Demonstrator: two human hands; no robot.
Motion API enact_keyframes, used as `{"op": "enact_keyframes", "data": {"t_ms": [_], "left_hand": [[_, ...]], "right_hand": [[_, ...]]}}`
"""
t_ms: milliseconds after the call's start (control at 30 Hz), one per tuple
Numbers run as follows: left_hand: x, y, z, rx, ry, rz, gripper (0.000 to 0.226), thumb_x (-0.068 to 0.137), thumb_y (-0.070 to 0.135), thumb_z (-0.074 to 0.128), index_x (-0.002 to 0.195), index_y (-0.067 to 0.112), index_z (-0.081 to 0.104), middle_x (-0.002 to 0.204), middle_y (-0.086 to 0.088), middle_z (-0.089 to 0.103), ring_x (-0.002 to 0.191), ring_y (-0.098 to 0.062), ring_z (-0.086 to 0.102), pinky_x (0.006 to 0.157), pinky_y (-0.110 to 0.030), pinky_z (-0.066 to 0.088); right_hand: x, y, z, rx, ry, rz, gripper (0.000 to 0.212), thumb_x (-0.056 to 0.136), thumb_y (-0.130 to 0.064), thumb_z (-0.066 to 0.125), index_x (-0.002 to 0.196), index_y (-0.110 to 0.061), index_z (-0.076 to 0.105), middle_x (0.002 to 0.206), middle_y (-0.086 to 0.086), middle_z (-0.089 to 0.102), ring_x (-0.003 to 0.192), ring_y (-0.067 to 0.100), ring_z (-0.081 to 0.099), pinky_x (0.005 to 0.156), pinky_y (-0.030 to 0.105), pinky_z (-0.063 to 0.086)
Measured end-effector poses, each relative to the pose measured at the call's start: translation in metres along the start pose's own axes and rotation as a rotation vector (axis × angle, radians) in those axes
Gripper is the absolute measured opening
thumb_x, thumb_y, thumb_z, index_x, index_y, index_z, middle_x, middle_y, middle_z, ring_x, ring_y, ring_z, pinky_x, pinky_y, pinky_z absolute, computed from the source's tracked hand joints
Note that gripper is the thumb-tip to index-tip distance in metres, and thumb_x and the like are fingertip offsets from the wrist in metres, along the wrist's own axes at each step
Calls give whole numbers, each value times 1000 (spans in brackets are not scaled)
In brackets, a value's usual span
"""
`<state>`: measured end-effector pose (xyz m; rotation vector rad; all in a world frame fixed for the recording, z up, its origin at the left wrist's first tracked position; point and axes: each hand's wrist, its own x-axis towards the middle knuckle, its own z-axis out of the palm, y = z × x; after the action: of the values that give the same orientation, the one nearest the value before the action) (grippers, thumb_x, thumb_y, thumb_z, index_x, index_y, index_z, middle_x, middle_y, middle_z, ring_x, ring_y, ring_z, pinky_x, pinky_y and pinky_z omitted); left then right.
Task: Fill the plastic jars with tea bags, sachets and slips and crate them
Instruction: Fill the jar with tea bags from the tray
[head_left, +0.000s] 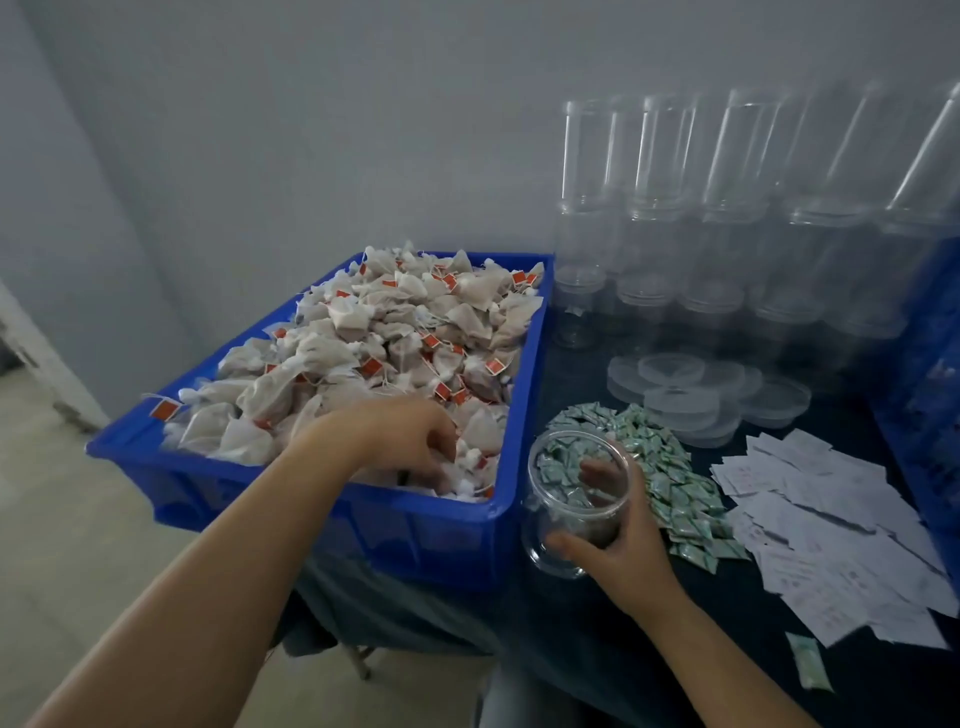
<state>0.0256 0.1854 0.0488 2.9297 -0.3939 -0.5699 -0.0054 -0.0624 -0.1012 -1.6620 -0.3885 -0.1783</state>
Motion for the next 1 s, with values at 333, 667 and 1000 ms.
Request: {"op": "enact_keyframes", "data": {"t_ms": [333,667,1000], "left_hand": [[-5,19,-25,-123,259,83,12,82,32,71,84,31,59,86,12,61,81,-7,58,67,-21,45],[-14,76,-31,-512,444,365,14,83,23,70,90,34,64,82,19,67,78,5,62,70,-9,48],[12,94,4,-220,390,369,8,86,28,68,93,28,65,86,17,63,82,7,55,73,-3,40]], "right_hand": [[-2,1,2,-13,17,-26,96,54,-51,88,126,-77,31,135,-10,49,124,-6,48,88,6,45],[-2,-1,2,16,15,-26,93,54,-49,87,123,-77,33,134,-11,50,123,-5,50,85,9,48],[-3,-4,3,-41,40,-33,87,56,-51,83,118,-83,30,130,-22,51,119,-14,49,88,2,41]]}}
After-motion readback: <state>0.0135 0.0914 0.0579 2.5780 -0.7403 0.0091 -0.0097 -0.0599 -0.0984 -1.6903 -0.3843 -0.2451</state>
